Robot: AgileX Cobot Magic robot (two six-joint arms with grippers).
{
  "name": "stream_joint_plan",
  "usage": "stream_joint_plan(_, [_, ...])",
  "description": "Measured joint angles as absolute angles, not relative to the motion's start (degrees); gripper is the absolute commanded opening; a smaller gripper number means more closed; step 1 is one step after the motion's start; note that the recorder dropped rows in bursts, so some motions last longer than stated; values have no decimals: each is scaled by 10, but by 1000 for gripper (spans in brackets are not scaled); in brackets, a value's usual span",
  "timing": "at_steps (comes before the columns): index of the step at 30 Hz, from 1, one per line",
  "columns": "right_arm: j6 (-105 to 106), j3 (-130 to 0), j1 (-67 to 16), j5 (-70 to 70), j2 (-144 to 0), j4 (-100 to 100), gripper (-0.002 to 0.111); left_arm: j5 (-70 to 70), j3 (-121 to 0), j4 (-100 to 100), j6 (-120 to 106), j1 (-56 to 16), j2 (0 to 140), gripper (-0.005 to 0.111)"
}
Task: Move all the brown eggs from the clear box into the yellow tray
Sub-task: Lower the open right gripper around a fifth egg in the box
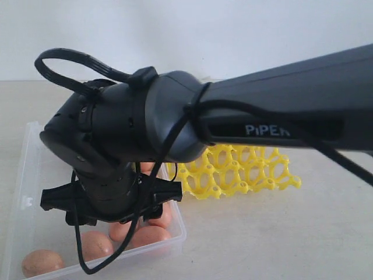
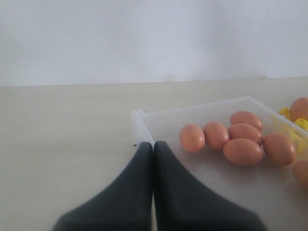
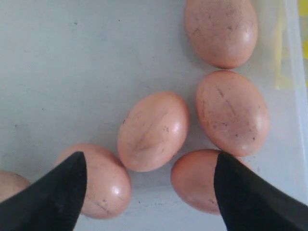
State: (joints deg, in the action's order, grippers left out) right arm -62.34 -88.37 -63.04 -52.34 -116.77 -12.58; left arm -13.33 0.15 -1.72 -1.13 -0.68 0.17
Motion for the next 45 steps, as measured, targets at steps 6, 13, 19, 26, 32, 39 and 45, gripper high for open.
stream_joint_plan(6, [-639,-884,-630,-510,-1182,-139,70,-133,1,-17,-11,-16,2,-4])
stream_joint_plan(13, [-662,-884,-630,-477,-1192,-138,70,-133,1,-17,-11,-16,2,-4])
stream_joint_plan(19, [-666,-884,-632,-469,-1208,-134,70,-133,1,-17,-11,-16,2,-4])
stream_joint_plan(26, [-667,-884,-632,-464,-1216,-134,70,-133,1,-17,-11,-16,2,-4])
stream_joint_plan(32, [-667,-884,-632,-461,-1217,-143,70,-133,1,-17,-11,-16,2,-4])
stream_joint_plan(39, [-669,-884,-631,-454,-1217,-147,70,-133,1,-17,-11,-16,2,-4])
stream_joint_plan(45, [-669,-884,-631,-453,-1217,-158,70,-133,1,-17,-11,-16,2,-4])
